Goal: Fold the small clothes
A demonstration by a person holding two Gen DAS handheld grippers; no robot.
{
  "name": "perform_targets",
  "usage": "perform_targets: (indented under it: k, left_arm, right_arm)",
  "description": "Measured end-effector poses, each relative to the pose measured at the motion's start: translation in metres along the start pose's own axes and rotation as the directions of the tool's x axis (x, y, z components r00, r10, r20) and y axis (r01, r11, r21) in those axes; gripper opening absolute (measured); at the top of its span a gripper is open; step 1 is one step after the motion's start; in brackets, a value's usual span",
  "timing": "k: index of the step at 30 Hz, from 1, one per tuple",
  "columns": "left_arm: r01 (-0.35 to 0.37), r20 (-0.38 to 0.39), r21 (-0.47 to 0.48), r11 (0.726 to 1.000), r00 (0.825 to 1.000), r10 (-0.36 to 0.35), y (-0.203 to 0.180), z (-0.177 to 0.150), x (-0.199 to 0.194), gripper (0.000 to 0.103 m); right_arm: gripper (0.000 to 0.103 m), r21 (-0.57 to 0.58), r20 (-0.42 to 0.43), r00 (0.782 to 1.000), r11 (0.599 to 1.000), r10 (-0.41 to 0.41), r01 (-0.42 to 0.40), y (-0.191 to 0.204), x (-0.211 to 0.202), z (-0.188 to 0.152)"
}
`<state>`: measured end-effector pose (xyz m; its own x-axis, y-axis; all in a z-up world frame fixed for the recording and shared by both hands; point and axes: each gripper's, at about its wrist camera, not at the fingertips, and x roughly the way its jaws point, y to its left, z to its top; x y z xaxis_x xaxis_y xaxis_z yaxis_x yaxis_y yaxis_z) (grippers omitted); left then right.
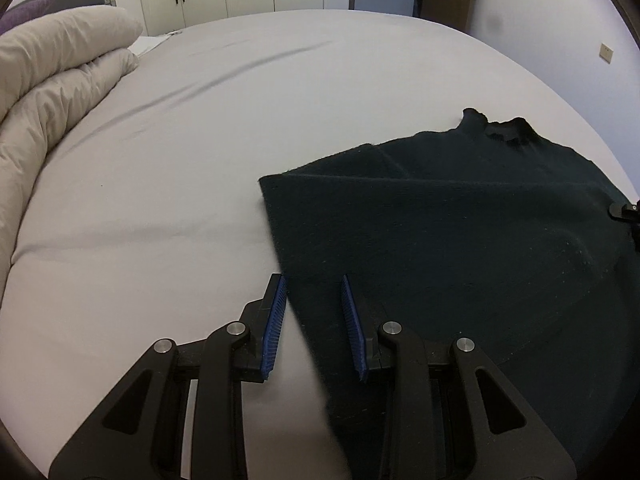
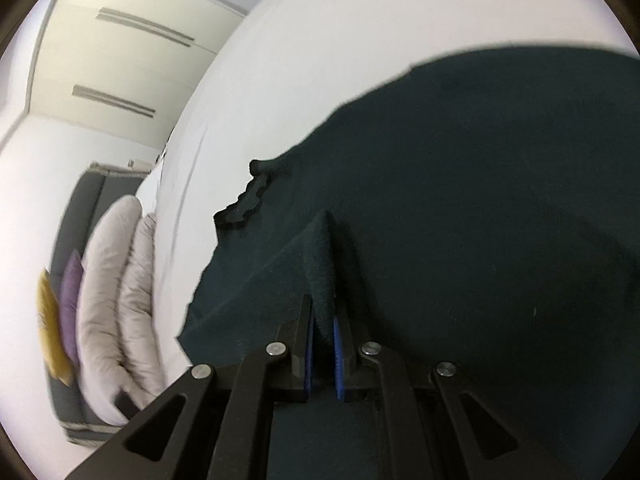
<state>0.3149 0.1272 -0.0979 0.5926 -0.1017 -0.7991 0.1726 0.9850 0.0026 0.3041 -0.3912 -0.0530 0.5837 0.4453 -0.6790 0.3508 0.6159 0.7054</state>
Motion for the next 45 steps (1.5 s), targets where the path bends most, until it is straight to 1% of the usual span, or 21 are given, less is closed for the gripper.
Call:
perform_targets:
  k: [6, 7, 10, 11, 12, 14, 17, 19, 21, 22, 24, 26, 28, 29, 30, 32, 33, 34, 37, 42, 45]
  left_arm:
    - [-0.019, -0.022, 0.079, 0.997, 1.000, 0.021, -0.005, 0.001, 0.004, 0.028]
    - [-0.023, -0.023, 0.093, 0.995, 0.999, 0.025, -0.006, 0.000, 0.006, 0.028]
    - [-0.028, -0.018, 0.107, 0.994, 0.999, 0.030, -0.008, -0.001, 0.008, 0.028]
    - [-0.029, -0.020, 0.106, 0.994, 0.999, 0.031, -0.007, -0.002, 0.006, 0.028]
    - [-0.031, -0.022, 0.108, 0.994, 0.999, 0.033, -0.006, -0.002, 0.005, 0.028]
    - [-0.040, -0.030, 0.110, 0.993, 0.999, 0.043, -0.009, -0.002, 0.005, 0.029]
    - [-0.052, -0.037, 0.113, 0.992, 0.998, 0.056, -0.009, -0.005, 0.001, 0.029]
    - [-0.080, -0.039, 0.129, 0.988, 0.996, 0.086, -0.011, -0.005, -0.004, 0.029]
    - [-0.149, 0.011, 0.125, 0.981, 0.989, 0.149, -0.015, -0.001, -0.021, 0.029]
    - [-0.148, 0.041, 0.115, 0.982, 0.989, 0.144, -0.016, 0.001, -0.029, 0.029]
    - [-0.126, 0.054, 0.110, 0.986, 0.991, 0.121, -0.022, 0.010, -0.035, 0.029]
    - [-0.121, 0.022, 0.131, 0.984, 0.993, 0.120, -0.029, 0.015, -0.022, 0.029]
    - [-0.113, -0.032, 0.130, 0.985, 0.992, 0.118, -0.029, 0.014, 0.001, 0.029]
    - [-0.095, -0.040, 0.110, 0.989, 0.994, 0.100, -0.025, 0.010, 0.010, 0.029]
    - [-0.084, -0.016, 0.096, 0.992, 0.996, 0.086, -0.021, 0.006, 0.011, 0.030]
    - [-0.084, -0.002, 0.088, 0.993, 0.996, 0.085, -0.018, 0.002, 0.006, 0.030]
    - [-0.086, -0.001, 0.091, 0.992, 0.996, 0.086, -0.015, -0.002, 0.004, 0.030]
    - [-0.082, -0.001, 0.093, 0.992, 0.997, 0.083, -0.013, -0.006, 0.001, 0.030]
    - [-0.043, 0.004, 0.063, 0.997, 0.999, 0.042, 0.000, -0.017, -0.008, 0.030]
    - [0.043, -0.034, -0.071, 0.997, 0.998, -0.046, 0.027, -0.028, -0.030, 0.030]
    - [0.114, 0.019, -0.171, 0.979, 0.993, -0.113, 0.045, -0.014, -0.045, 0.030]
  right_arm:
    - [0.008, 0.102, -0.003, 1.000, 0.995, 0.000, 0.000, -0.024, 0.004, -0.007]
    - [0.005, 0.099, -0.003, 1.000, 0.995, -0.001, 0.002, -0.028, 0.006, -0.008]
    - [0.006, 0.086, 0.028, 0.999, 0.996, 0.028, -0.030, -0.033, 0.007, -0.008]
    - [0.006, 0.046, 0.045, 0.999, 0.999, 0.019, -0.021, -0.027, 0.006, -0.007]
    - [0.006, 0.002, 0.062, 0.998, 1.000, -0.004, 0.004, -0.021, 0.006, -0.006]
    - [0.006, -0.079, 0.095, 0.991, 0.992, -0.095, 0.102, -0.011, 0.006, -0.003]
    - [0.006, -0.056, 0.079, 0.990, 0.991, -0.115, 0.120, -0.016, 0.003, -0.001]
    - [0.011, -0.055, 0.133, 0.972, 0.978, -0.193, 0.202, -0.014, -0.013, -0.007]
    - [0.016, -0.075, 0.206, 0.950, 0.964, -0.235, 0.254, -0.007, -0.031, -0.013]
    - [0.016, -0.091, 0.234, 0.951, 0.969, -0.205, 0.231, -0.002, -0.040, -0.016]
    - [0.016, -0.149, 0.238, 0.967, 0.981, -0.086, 0.124, 0.013, -0.045, -0.019]
    - [0.016, -0.226, 0.161, 0.986, 0.974, 0.044, -0.007, 0.034, -0.029, -0.023]
    - [0.016, -0.262, 0.078, 0.990, 0.961, 0.113, -0.089, 0.048, -0.006, -0.028]
    - [0.016, -0.284, 0.040, 0.993, 0.954, 0.112, -0.096, 0.054, 0.011, -0.031]
    - [0.016, -0.298, 0.013, 0.995, 0.950, 0.099, -0.091, 0.056, 0.025, -0.033]
    - [0.016, -0.267, -0.039, 0.998, 0.962, 0.046, -0.055, 0.044, 0.053, -0.035]
    - [0.008, -0.239, -0.055, 0.998, 0.970, 0.031, -0.043, 0.034, 0.061, -0.033]
    - [0.000, -0.209, -0.061, 0.997, 0.976, 0.051, -0.063, 0.023, 0.064, -0.032]
    - [0.000, -0.101, -0.063, 0.978, 0.973, 0.200, -0.205, -0.010, 0.061, -0.028]
    - [0.000, -0.137, -0.028, 0.980, 0.971, 0.196, -0.198, -0.019, 0.051, -0.029]
    - [0.000, -0.177, -0.001, 0.979, 0.963, 0.205, -0.202, -0.018, 0.050, -0.033]
